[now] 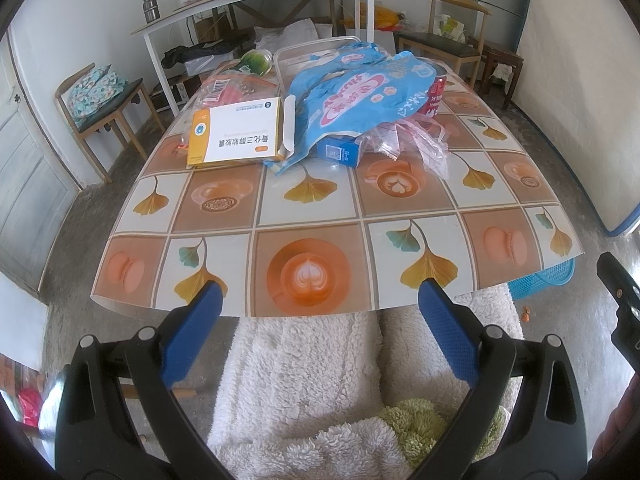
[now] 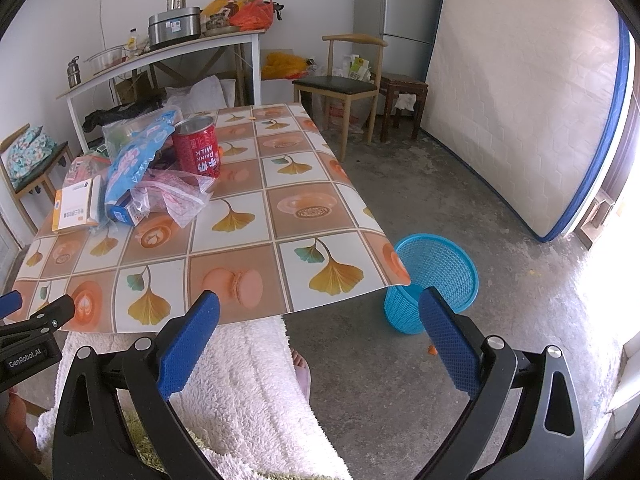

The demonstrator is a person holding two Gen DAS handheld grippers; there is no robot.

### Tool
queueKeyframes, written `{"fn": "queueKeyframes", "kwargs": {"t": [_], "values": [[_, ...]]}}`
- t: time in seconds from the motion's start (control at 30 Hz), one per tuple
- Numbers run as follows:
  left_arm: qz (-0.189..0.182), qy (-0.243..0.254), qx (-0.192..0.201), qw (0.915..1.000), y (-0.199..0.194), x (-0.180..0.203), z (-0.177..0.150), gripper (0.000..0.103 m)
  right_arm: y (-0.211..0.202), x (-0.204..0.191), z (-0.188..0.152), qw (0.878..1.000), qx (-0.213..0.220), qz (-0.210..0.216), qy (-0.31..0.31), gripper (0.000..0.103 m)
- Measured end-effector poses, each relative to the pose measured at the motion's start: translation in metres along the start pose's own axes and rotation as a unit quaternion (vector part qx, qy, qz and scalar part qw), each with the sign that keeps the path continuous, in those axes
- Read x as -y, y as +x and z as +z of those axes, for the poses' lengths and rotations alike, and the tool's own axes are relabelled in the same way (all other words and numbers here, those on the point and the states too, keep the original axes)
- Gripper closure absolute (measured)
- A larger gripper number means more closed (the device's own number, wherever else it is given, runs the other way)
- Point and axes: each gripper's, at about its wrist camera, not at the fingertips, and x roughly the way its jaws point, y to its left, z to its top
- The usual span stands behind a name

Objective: Collect trash

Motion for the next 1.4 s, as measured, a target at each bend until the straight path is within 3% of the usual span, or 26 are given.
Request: {"fn": "queueKeyframes", "kwargs": {"t": [0.8, 1.03, 1.4], "values": [[-0.004, -0.012, 0.0, 0.9999, 0.004, -0.013, 0.002, 0.009, 0.007, -0.005, 0.009, 1.0, 0.004, 0.007, 0.0, 0.006], [-0.029, -0.007, -0.016, 0.9994, 0.017, -0.022, 0.012, 0.009, 0.02, -0.018, 0.037, 1.0, 0.022, 0.014, -0.015, 0.006], [-0.117, -0.024, -0.013, 0.9928, 0.03, -0.046, 0.029, 0.009, 0.03, -0.051, 0.089, 0.996, 0.06, 0.047, -0.042, 0.006]]}}
